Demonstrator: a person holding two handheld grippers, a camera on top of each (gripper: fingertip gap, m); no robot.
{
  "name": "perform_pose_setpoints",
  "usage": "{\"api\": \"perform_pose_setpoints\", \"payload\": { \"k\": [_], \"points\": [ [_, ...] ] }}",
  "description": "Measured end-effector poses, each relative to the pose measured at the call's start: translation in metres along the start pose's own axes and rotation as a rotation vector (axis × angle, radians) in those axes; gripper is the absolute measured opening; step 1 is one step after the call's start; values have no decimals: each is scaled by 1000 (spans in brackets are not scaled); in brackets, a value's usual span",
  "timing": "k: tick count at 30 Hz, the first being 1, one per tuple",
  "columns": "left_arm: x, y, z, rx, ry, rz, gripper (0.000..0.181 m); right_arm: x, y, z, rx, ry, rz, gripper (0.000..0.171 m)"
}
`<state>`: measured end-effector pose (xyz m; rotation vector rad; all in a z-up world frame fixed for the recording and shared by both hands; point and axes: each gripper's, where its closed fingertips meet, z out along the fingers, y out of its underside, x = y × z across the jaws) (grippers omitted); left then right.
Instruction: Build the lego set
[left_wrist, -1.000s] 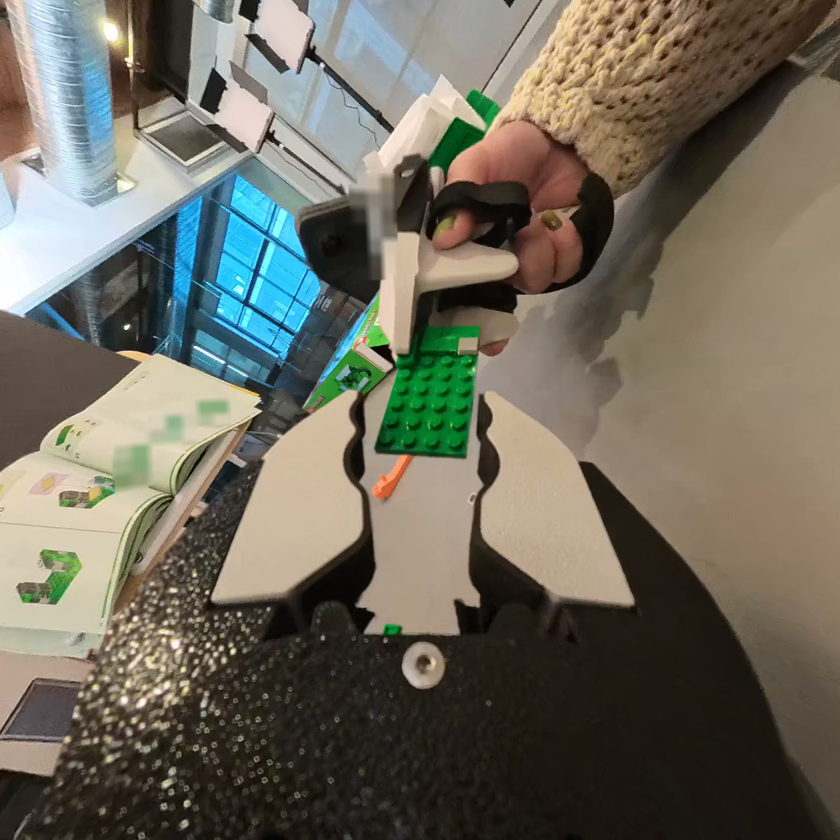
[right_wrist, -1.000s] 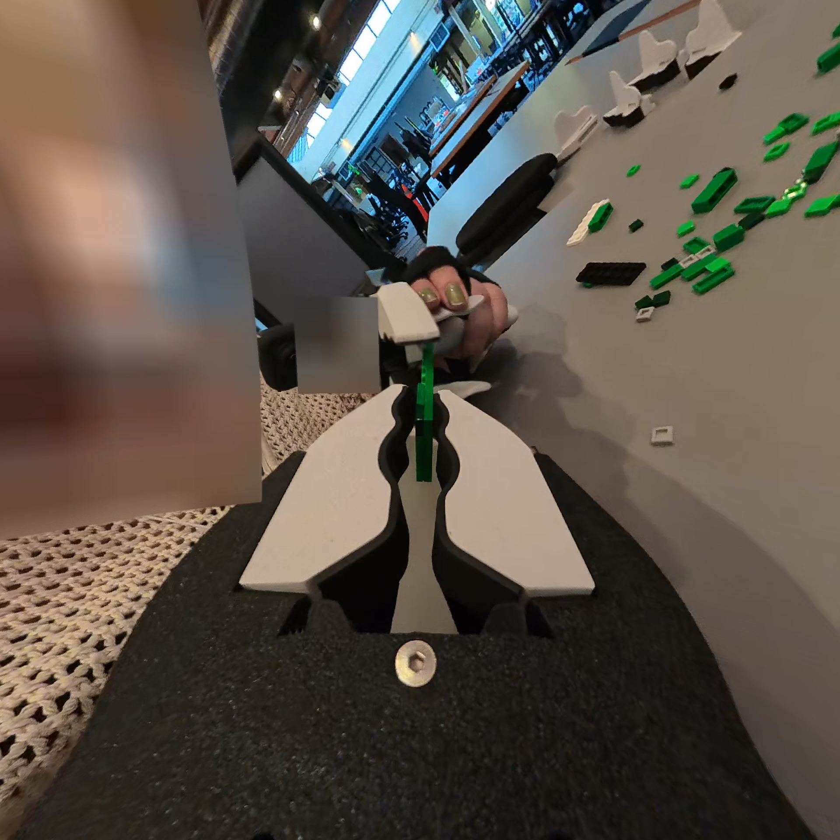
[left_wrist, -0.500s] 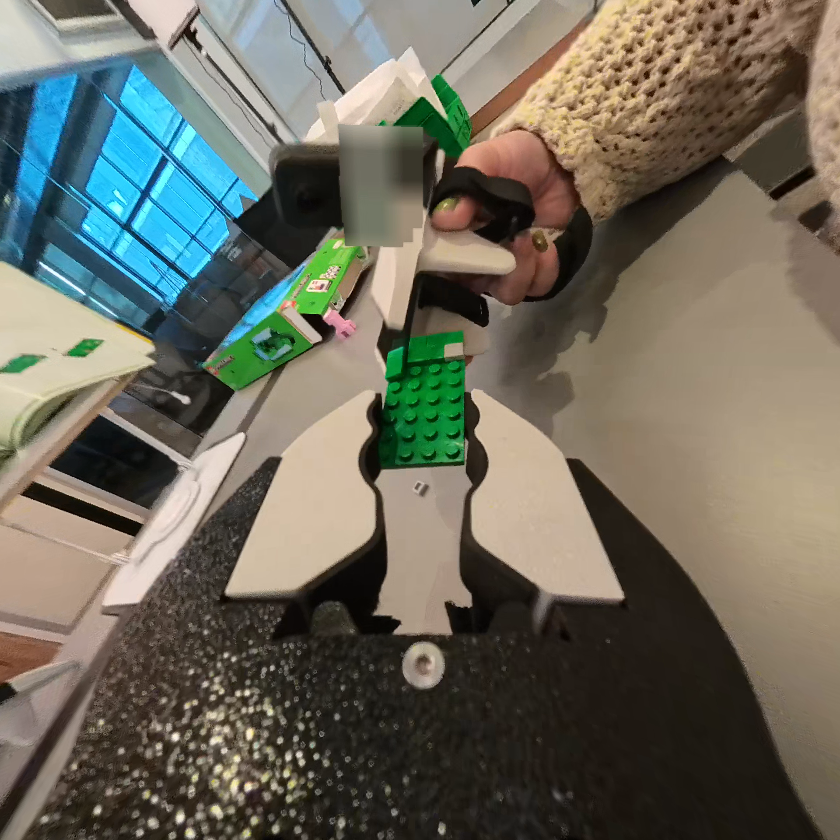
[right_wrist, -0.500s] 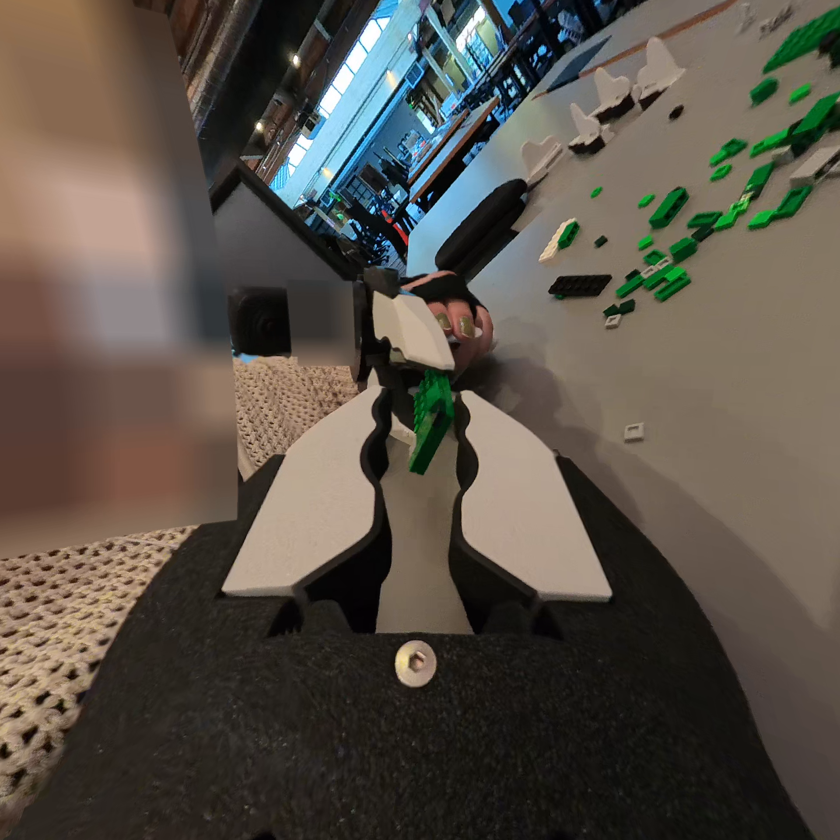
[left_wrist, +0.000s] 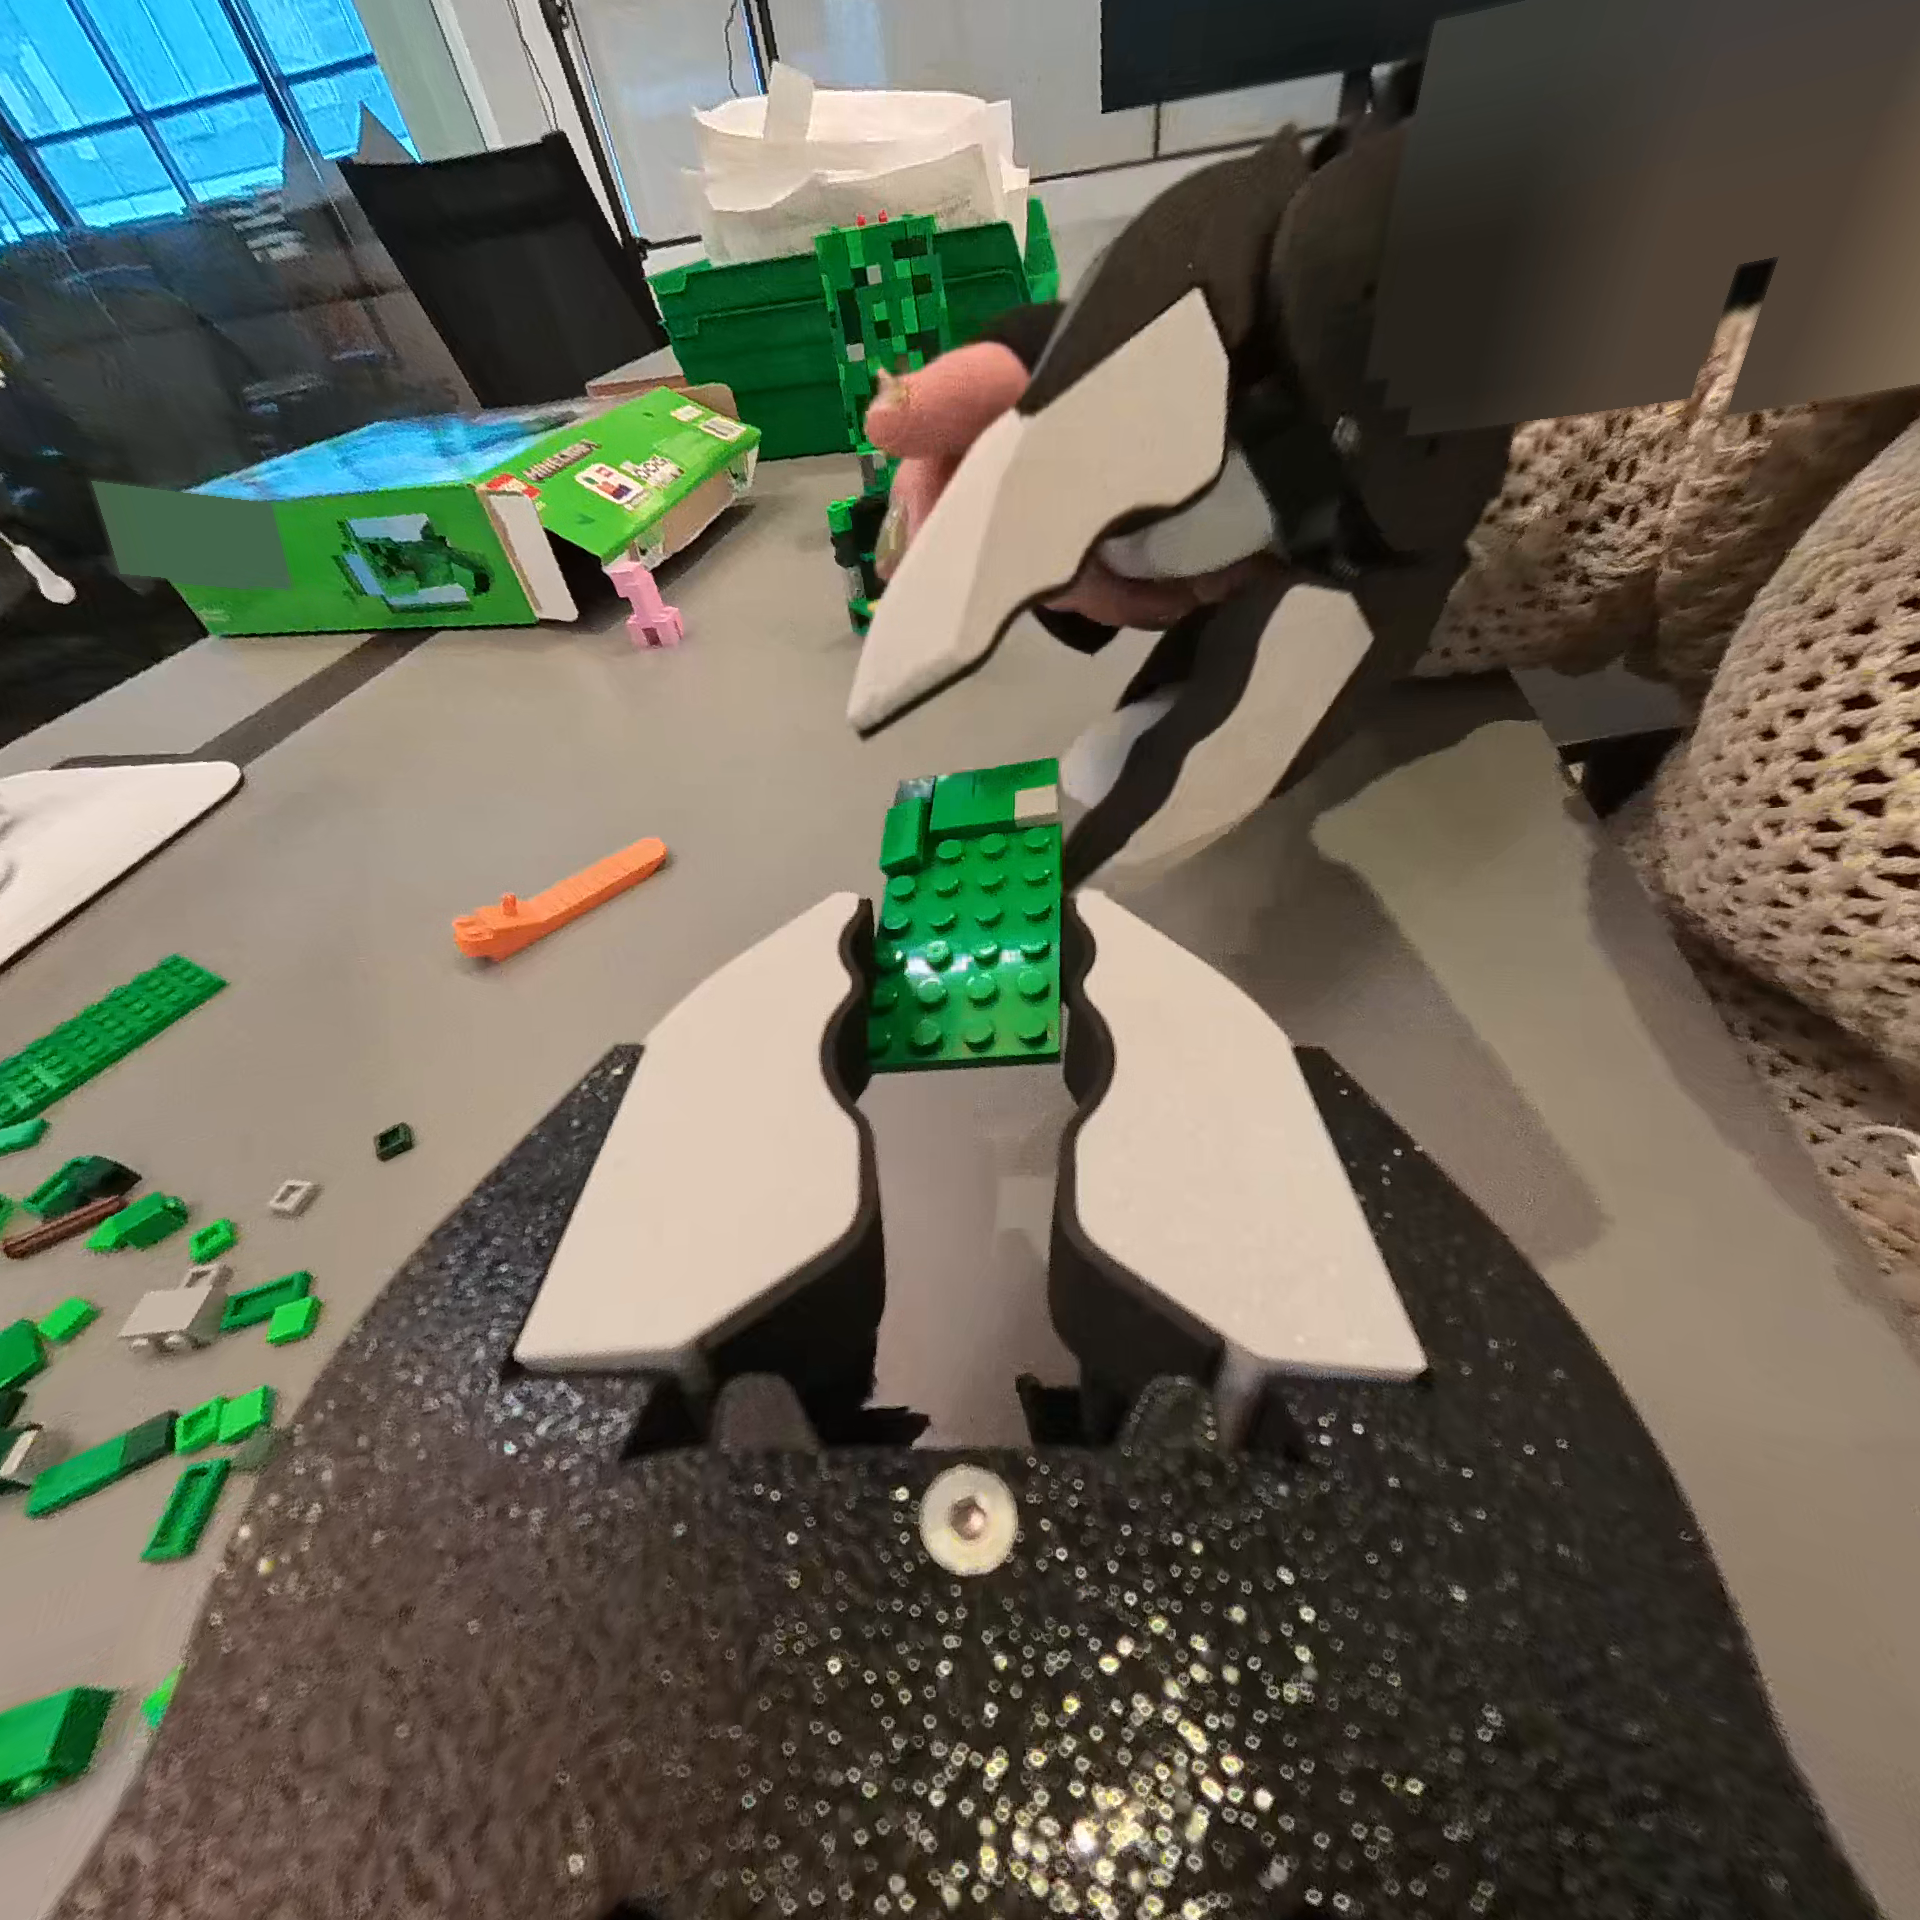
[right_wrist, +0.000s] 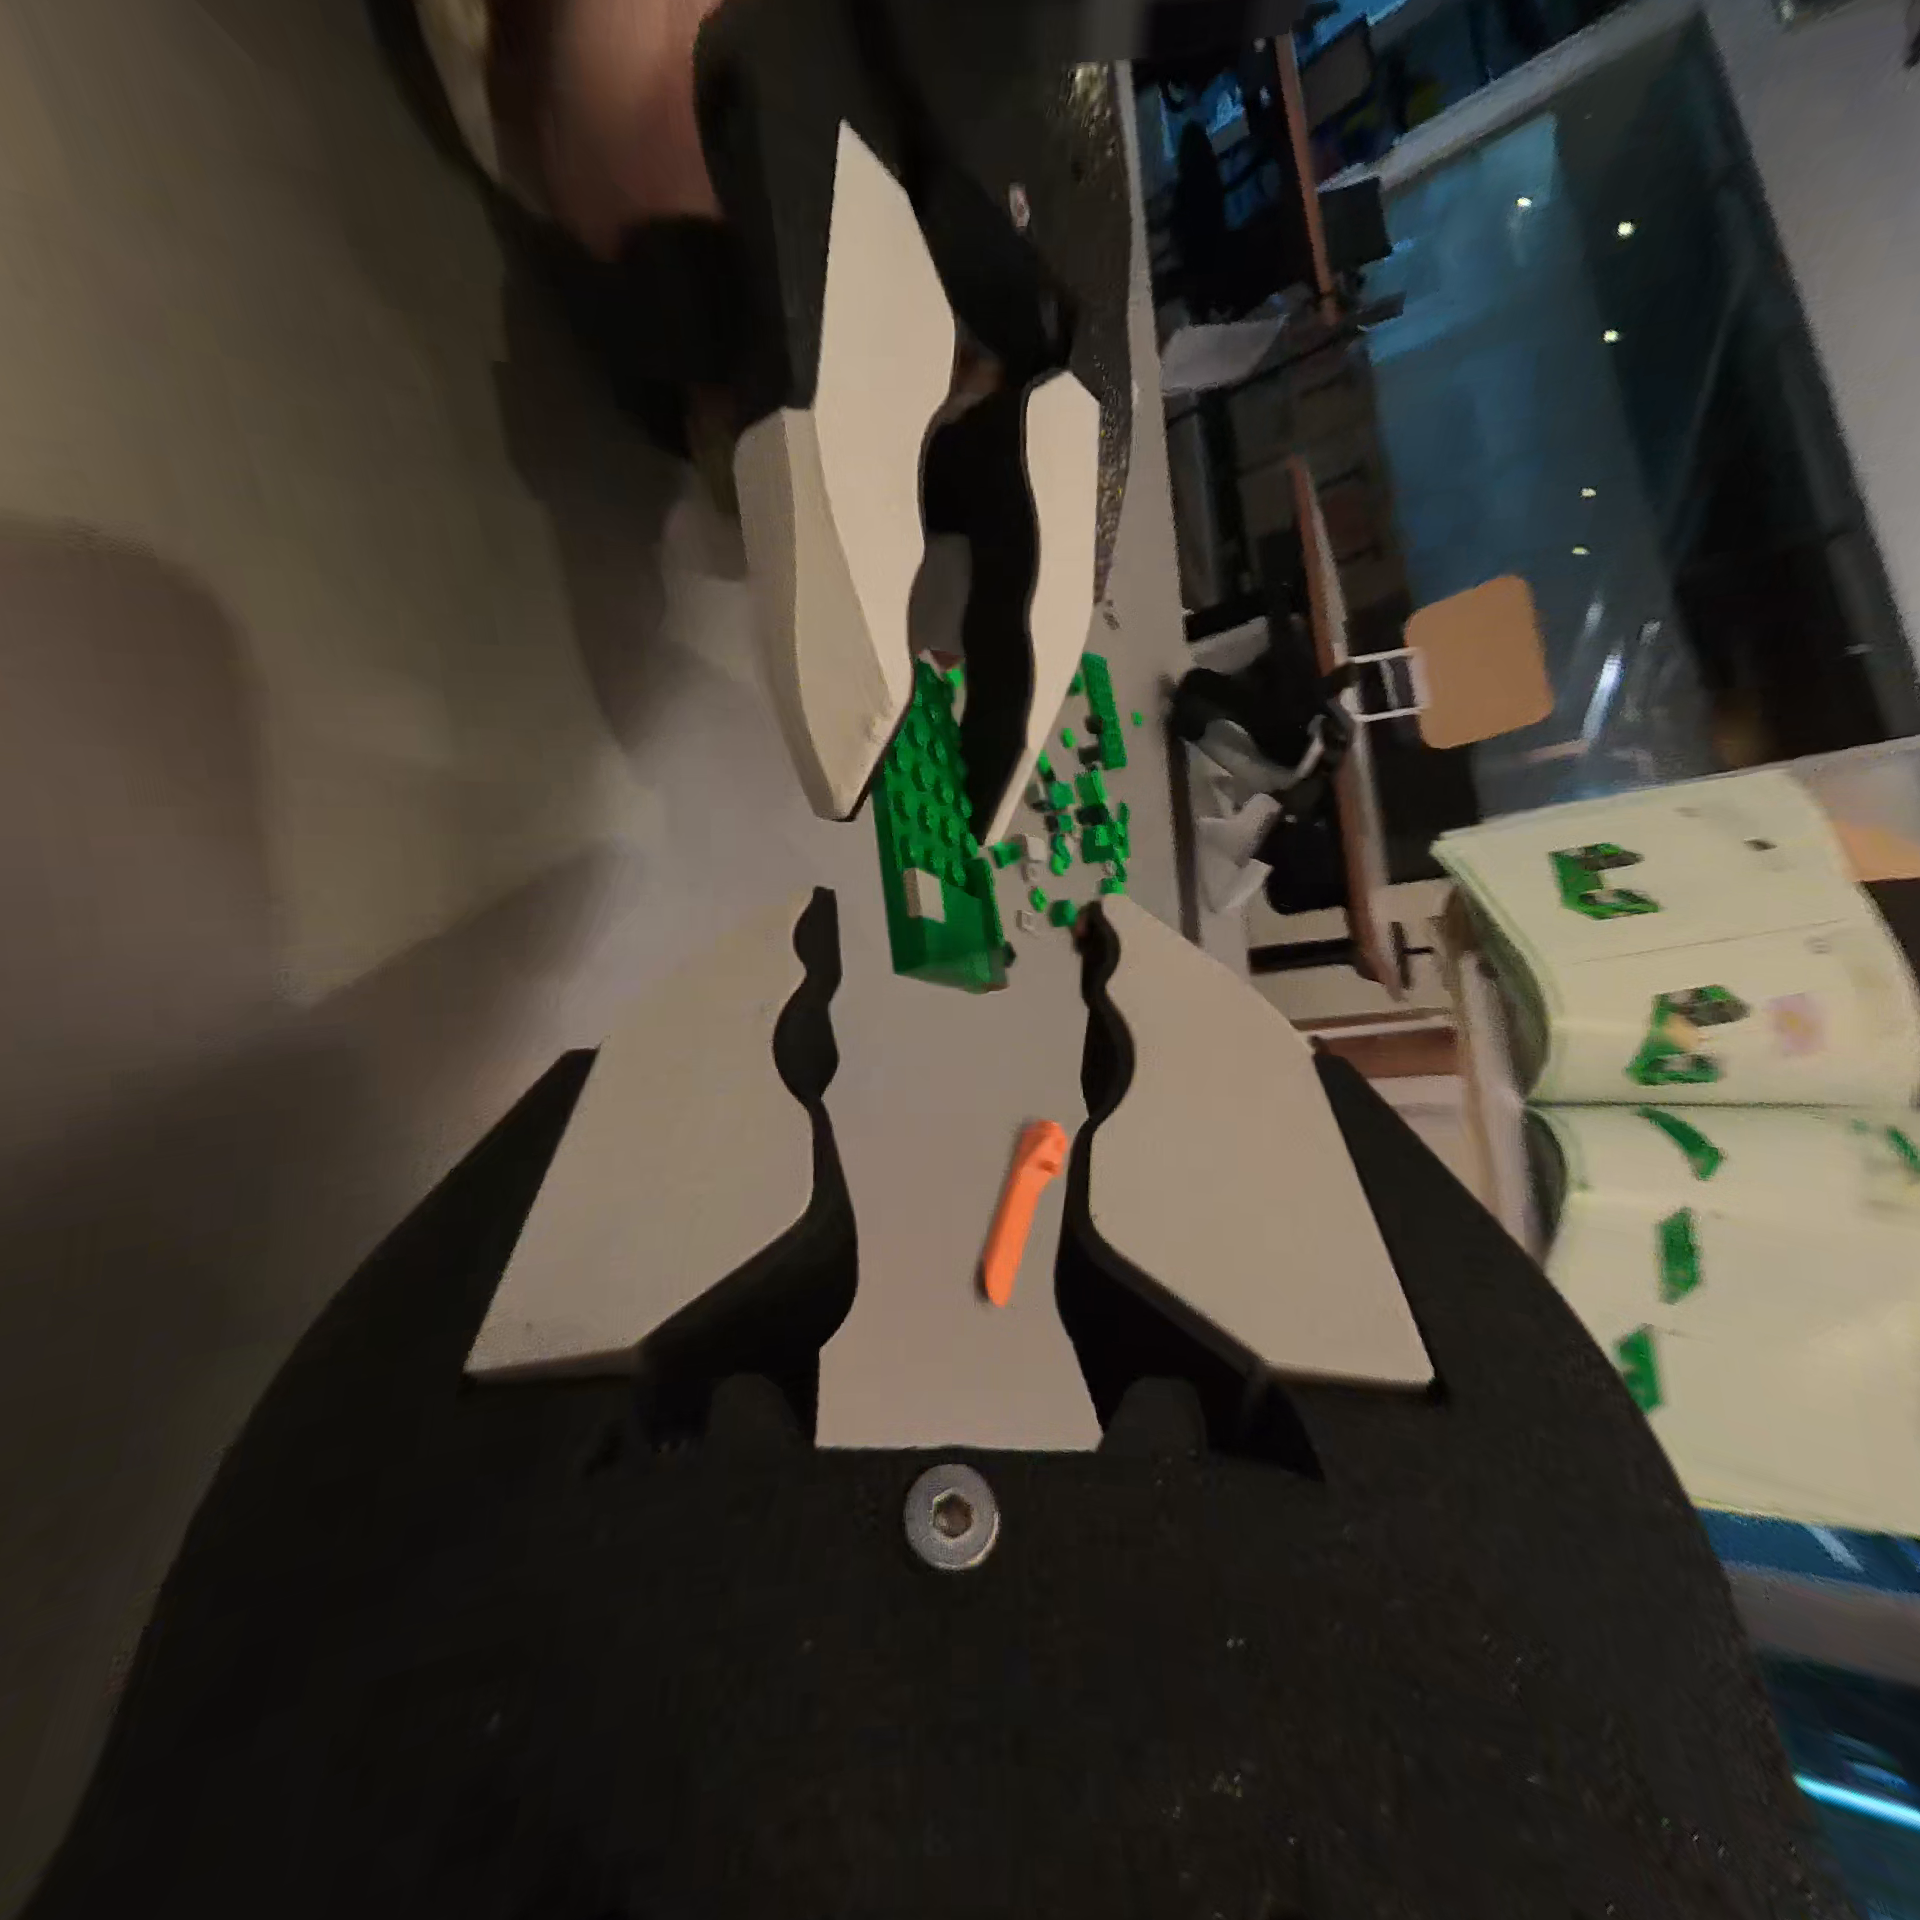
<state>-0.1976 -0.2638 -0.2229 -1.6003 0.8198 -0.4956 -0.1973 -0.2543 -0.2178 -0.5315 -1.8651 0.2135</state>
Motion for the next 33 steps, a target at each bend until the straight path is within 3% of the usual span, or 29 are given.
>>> {"api": "perform_pose_setpoints", "payload": {
  "k": [7,14,15,20,22,24,28,33],
  "points": [
    [2,2,2,-22,8,-5,33,-3,5,10,-84,17,-129,15],
    [4,5,4,-52,6,2,28,-7,10,11,-156,5,-277,7],
    [7,5,4,-52,14,24,20,-10,11,11,-164,-12,-291,7],
    [9,8,7,-68,-38,155,18,-15,15,11,-148,-60,-258,7],
    [4,5,7,-61,-88,195,37,-15,16,11,-133,-73,-200,7],
    [-1,8,5,-107,-129,287,40,-16,18,11,-116,-88,-133,7],
    [0,11,5,-160,-204,586,7,-19,16,8,-62,-125,-35,7],
    [9,11,7,-160,-187,733,4,-27,12,1,-11,-245,39,7]
  ]
}}
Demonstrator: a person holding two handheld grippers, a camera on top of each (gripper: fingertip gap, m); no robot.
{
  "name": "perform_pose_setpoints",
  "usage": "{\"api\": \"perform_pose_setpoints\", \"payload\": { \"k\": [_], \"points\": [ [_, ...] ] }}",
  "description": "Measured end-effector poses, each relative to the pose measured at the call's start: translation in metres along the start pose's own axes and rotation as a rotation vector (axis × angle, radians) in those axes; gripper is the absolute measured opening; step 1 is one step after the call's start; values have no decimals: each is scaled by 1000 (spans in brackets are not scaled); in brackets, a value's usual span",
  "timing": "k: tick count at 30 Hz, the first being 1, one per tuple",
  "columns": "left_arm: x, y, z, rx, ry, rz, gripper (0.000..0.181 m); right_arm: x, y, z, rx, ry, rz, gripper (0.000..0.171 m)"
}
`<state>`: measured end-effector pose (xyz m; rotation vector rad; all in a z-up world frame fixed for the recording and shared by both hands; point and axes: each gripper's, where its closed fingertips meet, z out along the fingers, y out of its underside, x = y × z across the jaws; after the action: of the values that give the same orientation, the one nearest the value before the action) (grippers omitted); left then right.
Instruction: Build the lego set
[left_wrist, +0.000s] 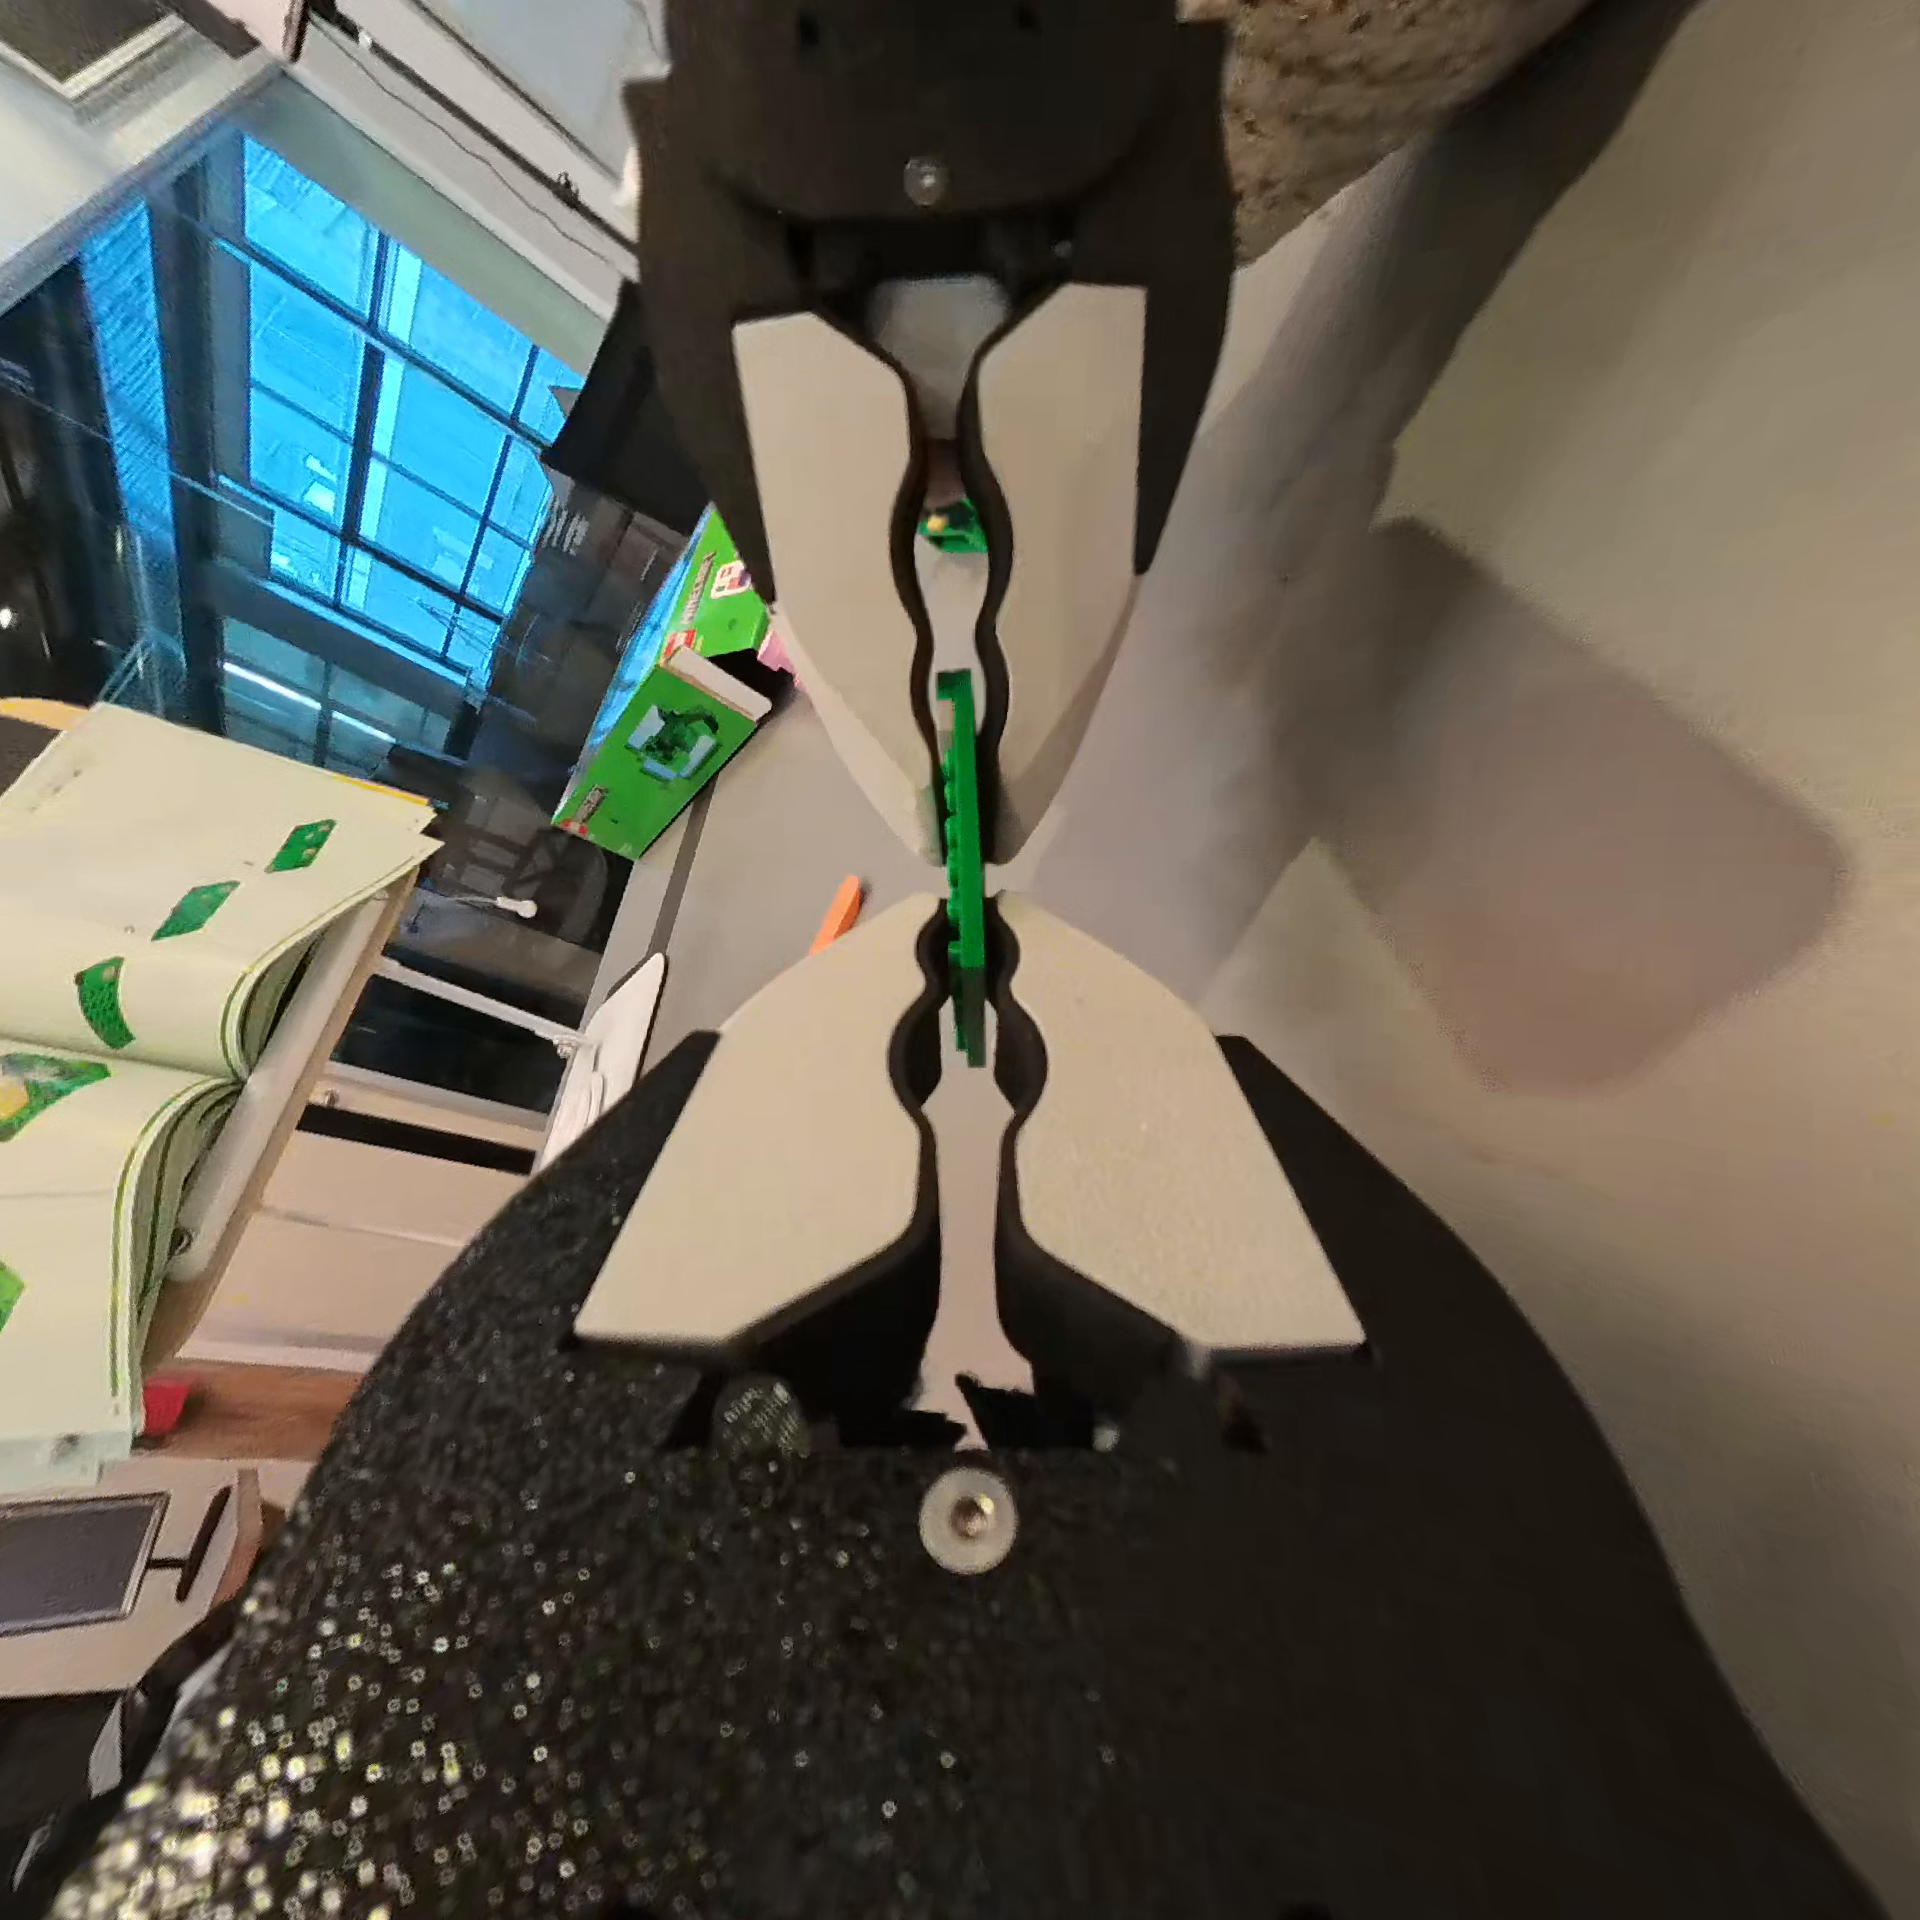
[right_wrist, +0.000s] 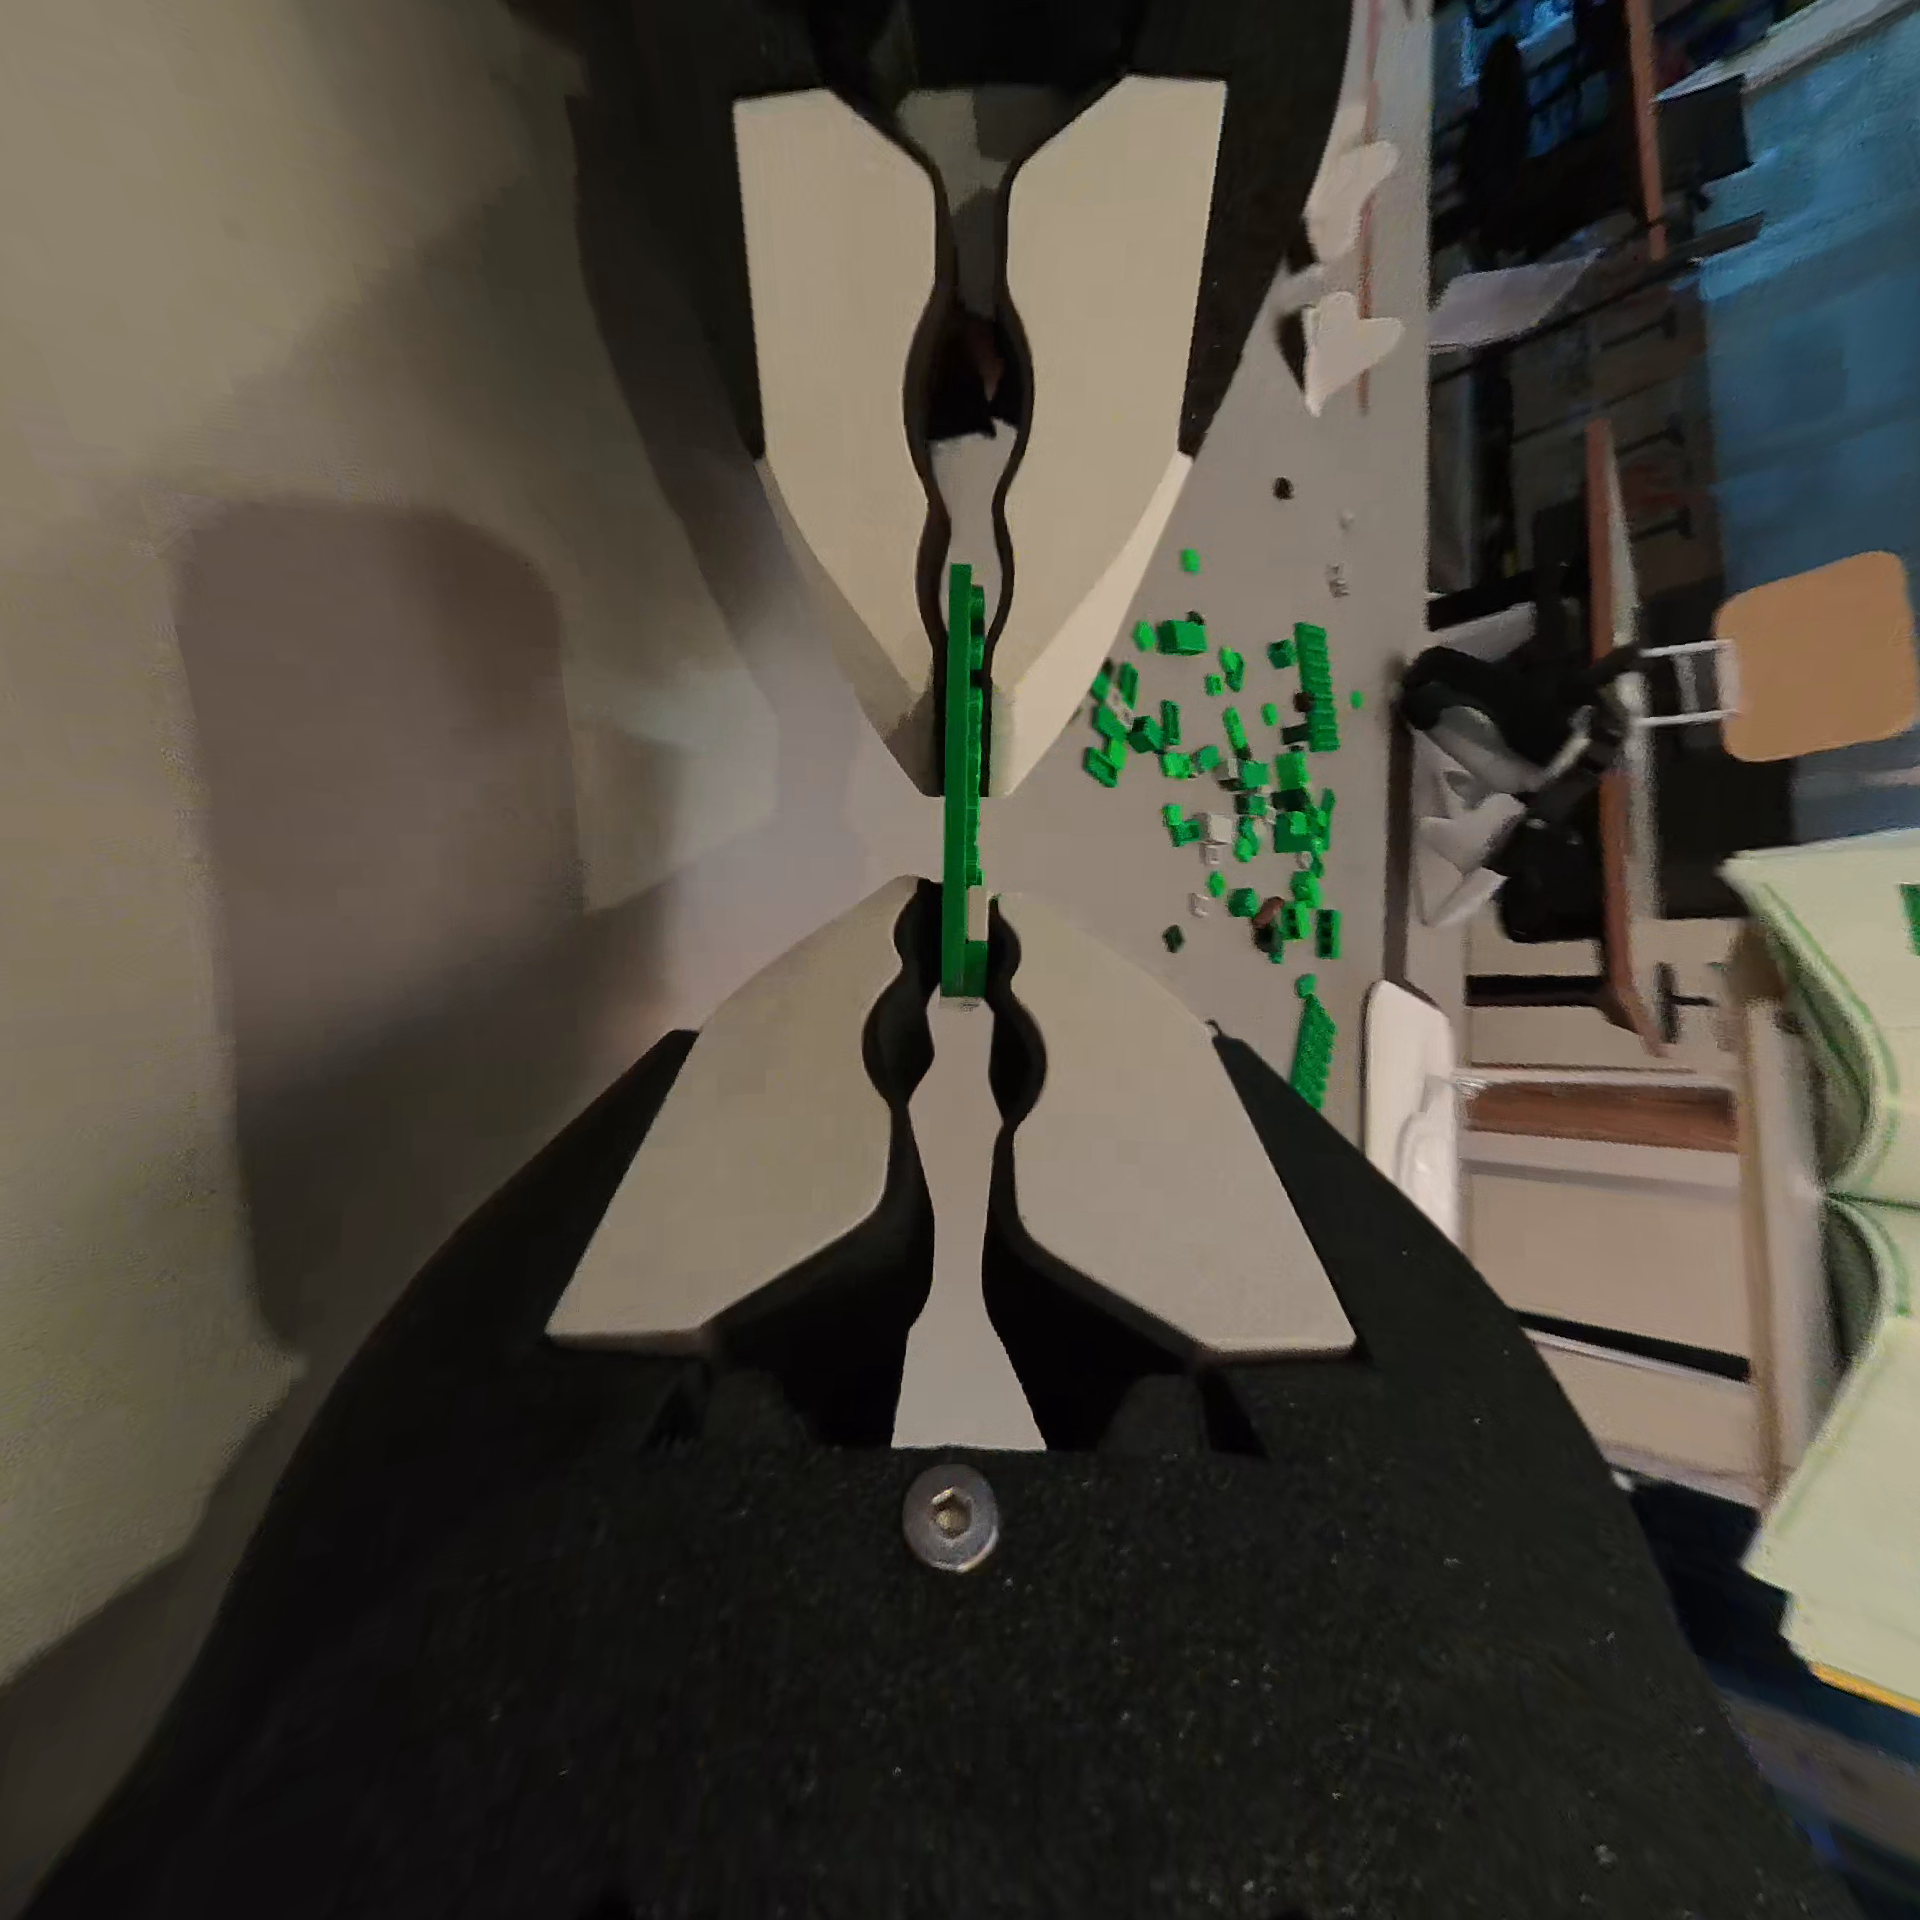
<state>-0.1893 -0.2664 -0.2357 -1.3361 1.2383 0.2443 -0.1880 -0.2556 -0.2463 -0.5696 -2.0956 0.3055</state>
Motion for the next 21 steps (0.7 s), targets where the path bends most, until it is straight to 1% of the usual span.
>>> {"api": "perform_pose_setpoints", "payload": {
  "k": [7,9,11,12,13,14,16,18,21],
  "points": [
    [9,-8,0,38,33,62,6,-12,-4,-6,76,-193,57,7],
    [8,-7,1,23,17,28,6,-9,-1,-5,76,-182,62,7],
    [-5,-4,1,8,-49,-59,6,5,0,-4,76,-68,9,7],
    [-12,-3,0,12,-75,-123,18,10,-1,-4,73,-24,-13,6],
    [-14,-1,1,9,-56,-205,29,16,-3,-4,80,37,-39,7],
    [-12,1,2,7,-1,-316,41,20,-6,-6,94,83,-81,6],
    [-9,0,4,36,99,-529,65,22,-6,-6,66,139,-159,7],
    [-10,-1,3,76,151,-655,63,23,-8,-7,46,199,-255,7],
    [-11,-7,0,128,206,-765,57,28,-8,-8,-7,281,-389,6]
  ]
}}
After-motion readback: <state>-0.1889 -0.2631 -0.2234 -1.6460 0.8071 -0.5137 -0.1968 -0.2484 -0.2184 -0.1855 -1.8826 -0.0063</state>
